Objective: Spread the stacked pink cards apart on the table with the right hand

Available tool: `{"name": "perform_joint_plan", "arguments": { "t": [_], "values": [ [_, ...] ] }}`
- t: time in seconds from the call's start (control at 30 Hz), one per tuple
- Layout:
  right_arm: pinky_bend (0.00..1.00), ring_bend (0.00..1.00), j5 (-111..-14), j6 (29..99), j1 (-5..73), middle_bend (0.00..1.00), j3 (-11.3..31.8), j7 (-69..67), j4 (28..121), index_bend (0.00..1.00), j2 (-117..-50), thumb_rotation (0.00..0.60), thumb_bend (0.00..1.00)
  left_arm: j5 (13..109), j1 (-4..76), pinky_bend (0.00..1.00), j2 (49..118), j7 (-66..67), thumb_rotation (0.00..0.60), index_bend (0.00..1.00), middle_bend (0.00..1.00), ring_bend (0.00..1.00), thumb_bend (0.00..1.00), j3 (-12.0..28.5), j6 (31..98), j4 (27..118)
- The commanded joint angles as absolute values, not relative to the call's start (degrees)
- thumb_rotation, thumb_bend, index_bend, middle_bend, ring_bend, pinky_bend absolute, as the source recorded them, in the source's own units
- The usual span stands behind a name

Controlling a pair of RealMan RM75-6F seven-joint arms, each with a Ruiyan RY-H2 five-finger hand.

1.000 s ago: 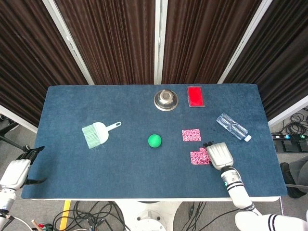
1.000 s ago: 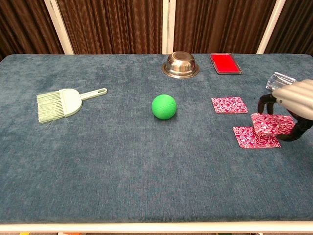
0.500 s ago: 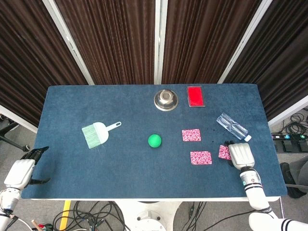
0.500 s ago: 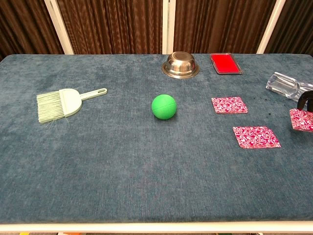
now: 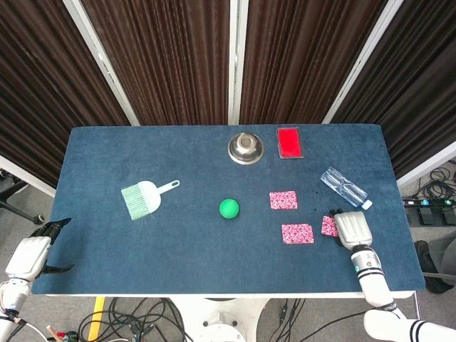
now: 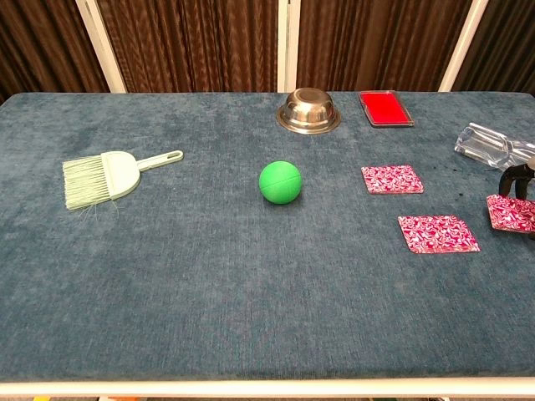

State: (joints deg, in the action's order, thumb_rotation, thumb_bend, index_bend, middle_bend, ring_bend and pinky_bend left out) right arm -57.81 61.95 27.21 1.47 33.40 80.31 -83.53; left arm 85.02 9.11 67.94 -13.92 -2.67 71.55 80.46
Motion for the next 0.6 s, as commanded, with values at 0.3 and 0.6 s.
{"name": "perform_joint_plan", "arguments": {
  "t": [0.3,0.6],
  "values": [
    [0.72,0.70,-57.5,61.4,26.6,0.44,1.4,34.3,80.7,0.44,-82.5,0.600,0.19,85.2,9.1,0.20,68.7,-14.5,0.600,0.09,0.13,0.10,0.07,-2.8,71.3,79.3],
    [0.72,0.70,-57.9,60.0,26.8,0.38,1.2,34.5,80.2,0.36,-82.8,0.600,0.19,85.2,9.0,0.20,68.8,-14.9,0.600,0.09,0.13,0.10,0.07,-2.9,71.4,78.8]
  ]
}}
